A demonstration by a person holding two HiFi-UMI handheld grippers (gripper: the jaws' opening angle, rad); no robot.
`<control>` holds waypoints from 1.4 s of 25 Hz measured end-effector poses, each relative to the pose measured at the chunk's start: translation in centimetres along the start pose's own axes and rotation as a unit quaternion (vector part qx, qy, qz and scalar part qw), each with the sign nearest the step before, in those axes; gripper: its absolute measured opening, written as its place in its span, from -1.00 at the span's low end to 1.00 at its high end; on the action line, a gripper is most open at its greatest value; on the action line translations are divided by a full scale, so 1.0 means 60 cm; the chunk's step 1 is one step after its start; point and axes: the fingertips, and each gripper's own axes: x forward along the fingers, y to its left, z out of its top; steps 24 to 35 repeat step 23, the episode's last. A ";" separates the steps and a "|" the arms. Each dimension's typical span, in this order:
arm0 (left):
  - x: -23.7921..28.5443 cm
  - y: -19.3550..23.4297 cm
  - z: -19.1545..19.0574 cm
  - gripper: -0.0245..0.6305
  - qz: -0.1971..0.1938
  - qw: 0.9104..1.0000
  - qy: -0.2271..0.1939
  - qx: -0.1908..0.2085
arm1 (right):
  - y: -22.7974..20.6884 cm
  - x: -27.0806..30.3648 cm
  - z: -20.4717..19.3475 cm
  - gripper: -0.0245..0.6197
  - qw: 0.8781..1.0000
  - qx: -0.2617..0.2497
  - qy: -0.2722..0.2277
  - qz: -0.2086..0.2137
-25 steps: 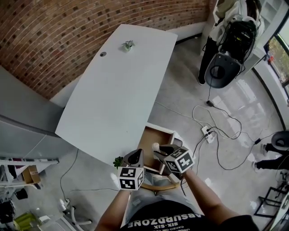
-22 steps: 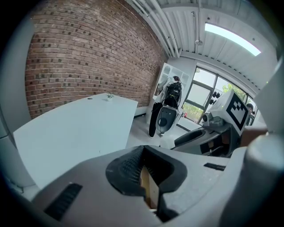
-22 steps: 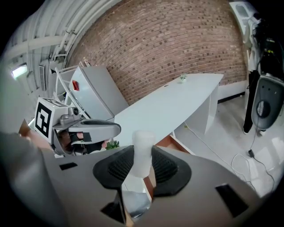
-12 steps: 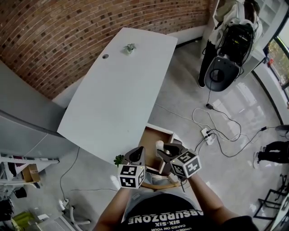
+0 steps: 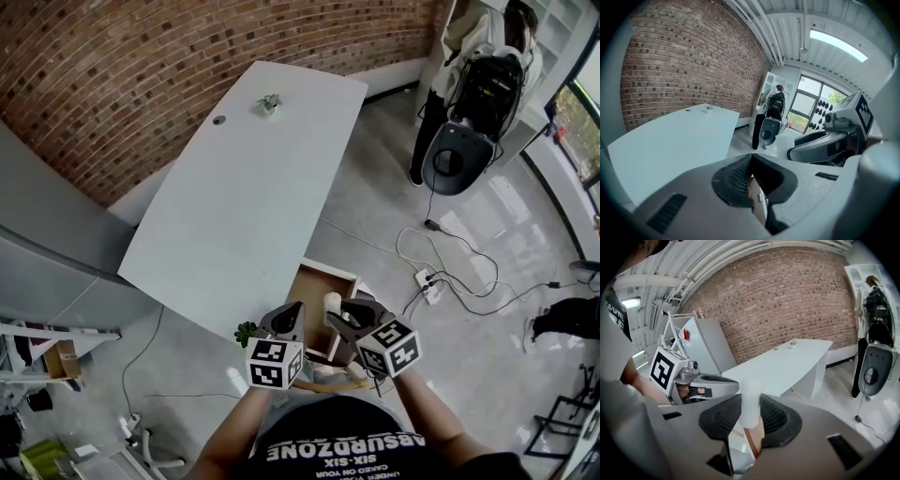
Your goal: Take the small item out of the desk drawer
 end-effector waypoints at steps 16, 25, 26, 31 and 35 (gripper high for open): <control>0.001 -0.006 0.009 -0.91 -0.013 1.000 0.001 0.009 | 0.003 -0.010 0.010 -0.55 1.000 -0.003 -0.008 -0.016; 0.003 0.001 0.007 -0.91 -0.014 1.000 0.005 0.010 | 0.002 -0.006 0.011 -0.55 1.000 -0.005 -0.005 -0.020; 0.003 0.001 0.007 -0.91 -0.014 1.000 0.005 0.010 | 0.002 -0.006 0.011 -0.55 1.000 -0.005 -0.005 -0.020; 0.003 0.001 0.007 -0.91 -0.014 1.000 0.005 0.010 | 0.002 -0.006 0.011 -0.55 1.000 -0.005 -0.005 -0.020; 0.003 0.001 0.007 -0.91 -0.014 1.000 0.005 0.010 | 0.002 -0.006 0.011 -0.55 1.000 -0.005 -0.005 -0.020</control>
